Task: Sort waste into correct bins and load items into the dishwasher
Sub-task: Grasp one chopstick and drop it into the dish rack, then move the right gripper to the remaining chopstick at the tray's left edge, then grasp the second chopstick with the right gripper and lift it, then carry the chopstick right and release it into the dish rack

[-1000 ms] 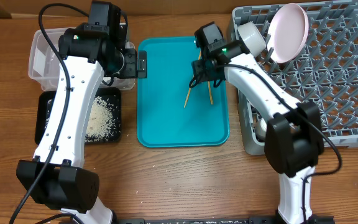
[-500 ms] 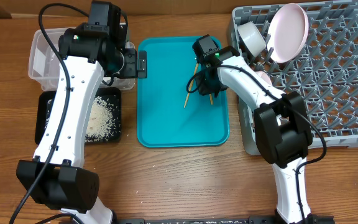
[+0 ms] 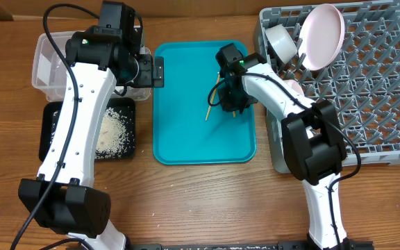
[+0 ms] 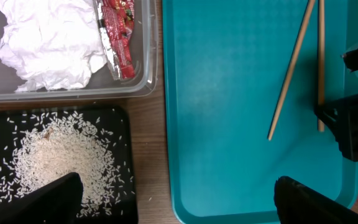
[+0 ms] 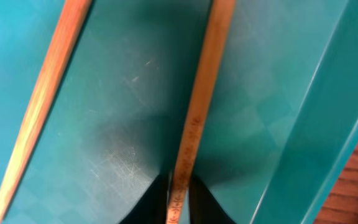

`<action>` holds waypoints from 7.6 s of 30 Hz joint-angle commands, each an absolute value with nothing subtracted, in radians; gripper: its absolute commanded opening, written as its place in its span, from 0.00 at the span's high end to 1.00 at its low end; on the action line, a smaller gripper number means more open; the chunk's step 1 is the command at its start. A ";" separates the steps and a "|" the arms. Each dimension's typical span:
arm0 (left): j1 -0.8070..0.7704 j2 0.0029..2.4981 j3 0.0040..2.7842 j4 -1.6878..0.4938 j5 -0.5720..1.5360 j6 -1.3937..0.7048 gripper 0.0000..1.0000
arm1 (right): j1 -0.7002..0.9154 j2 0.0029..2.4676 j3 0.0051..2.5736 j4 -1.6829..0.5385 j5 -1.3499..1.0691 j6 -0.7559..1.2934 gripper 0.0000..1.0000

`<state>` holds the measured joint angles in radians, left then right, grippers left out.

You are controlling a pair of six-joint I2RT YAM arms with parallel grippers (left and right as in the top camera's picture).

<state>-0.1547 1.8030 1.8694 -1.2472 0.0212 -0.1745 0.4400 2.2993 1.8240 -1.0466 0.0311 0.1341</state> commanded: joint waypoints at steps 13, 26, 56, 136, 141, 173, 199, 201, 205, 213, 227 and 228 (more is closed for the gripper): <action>-0.151 1.812 1.866 -1.245 0.015 -0.180 0.00 | 0.428 2.141 2.082 -1.232 0.025 0.129 0.96; -0.151 1.812 1.866 -1.245 0.015 -0.180 0.00 | 0.130 1.888 2.251 -1.636 0.077 0.364 0.96; -0.151 1.812 1.866 -1.245 0.015 -0.180 0.00 | 0.032 1.888 1.885 -1.306 -0.212 0.339 0.74; 0.155 1.812 2.011 -1.361 -0.026 -0.210 0.00 | 0.865 2.374 1.881 -0.745 0.165 0.494 0.41; 0.155 1.812 2.011 -1.361 -0.026 -0.210 0.00 | 0.866 2.383 1.881 -0.751 0.188 0.495 0.37; 0.155 1.812 2.011 -1.361 -0.026 -0.210 0.00 | 0.819 2.411 2.064 -1.090 0.112 0.529 0.96; 0.155 1.812 2.011 -1.361 -0.026 -0.210 0.00 | 0.115 2.234 2.733 -1.694 0.083 0.712 0.96; 0.155 1.812 2.011 -1.361 -0.026 -0.210 0.00 | 0.067 2.234 2.707 -1.694 0.081 0.711 0.96; 0.155 1.812 2.011 -1.361 -0.026 -0.210 0.00 | -0.007 2.233 2.629 -1.694 0.057 0.703 0.96; 0.155 1.812 2.011 -1.361 -0.026 -0.210 0.00 | -0.063 2.172 2.420 -1.694 0.097 0.660 0.96; 0.155 1.812 2.011 -1.361 -0.026 -0.210 0.00 | -0.068 2.122 2.161 -1.689 0.172 0.594 0.66; 0.155 1.812 2.011 -1.361 -0.026 -0.210 0.00 | -0.068 2.117 2.161 -1.688 0.171 0.594 0.44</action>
<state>0.1570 1.8030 1.9896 -1.3621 -0.0200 -0.1894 -0.0593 2.1532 2.1628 -1.6928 0.1452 0.6086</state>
